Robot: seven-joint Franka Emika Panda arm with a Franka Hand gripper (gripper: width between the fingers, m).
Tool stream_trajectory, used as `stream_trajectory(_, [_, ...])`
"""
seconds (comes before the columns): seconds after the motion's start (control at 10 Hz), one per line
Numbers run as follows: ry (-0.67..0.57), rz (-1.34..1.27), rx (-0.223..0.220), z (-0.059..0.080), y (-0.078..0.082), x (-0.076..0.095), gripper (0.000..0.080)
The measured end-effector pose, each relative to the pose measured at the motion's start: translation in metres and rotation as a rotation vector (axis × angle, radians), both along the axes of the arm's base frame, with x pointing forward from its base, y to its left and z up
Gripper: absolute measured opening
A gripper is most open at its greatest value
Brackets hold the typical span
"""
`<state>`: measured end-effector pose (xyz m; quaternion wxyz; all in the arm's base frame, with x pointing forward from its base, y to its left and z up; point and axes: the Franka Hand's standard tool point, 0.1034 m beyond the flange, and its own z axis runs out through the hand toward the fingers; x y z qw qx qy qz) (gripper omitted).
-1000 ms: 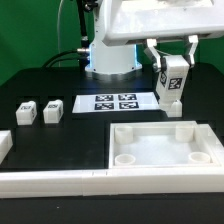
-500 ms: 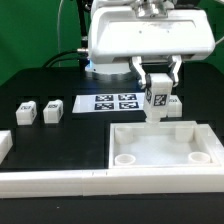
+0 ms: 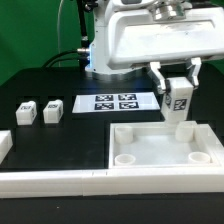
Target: Assemble one leg
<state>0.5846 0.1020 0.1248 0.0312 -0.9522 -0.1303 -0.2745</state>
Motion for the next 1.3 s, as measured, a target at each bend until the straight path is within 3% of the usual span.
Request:
stream_trajectory(0.3, [-0.033, 0.029, -0.006, -0.001, 0.007, 0.006, 0.0294])
stream_trajectory(0.5, [-0.077, 0.019, -0.003, -0.002, 0.003, 0.007, 0.0294])
stream_trajectory(0.7, [-0.065, 0.012, -0.003, -0.008, -0.001, 0.004, 0.0294])
stream_trajectory(0.8, [0.001, -0.002, 0.001, -0.011, -0.003, 0.003, 0.0294])
stream_trajectory(1.1, [0.045, 0.000, 0.017, -0.008, 0.008, 0.015, 0.0294])
stream_trajectory(1.3, [0.009, 0.007, 0.024, -0.010, 0.016, 0.019, 0.0294])
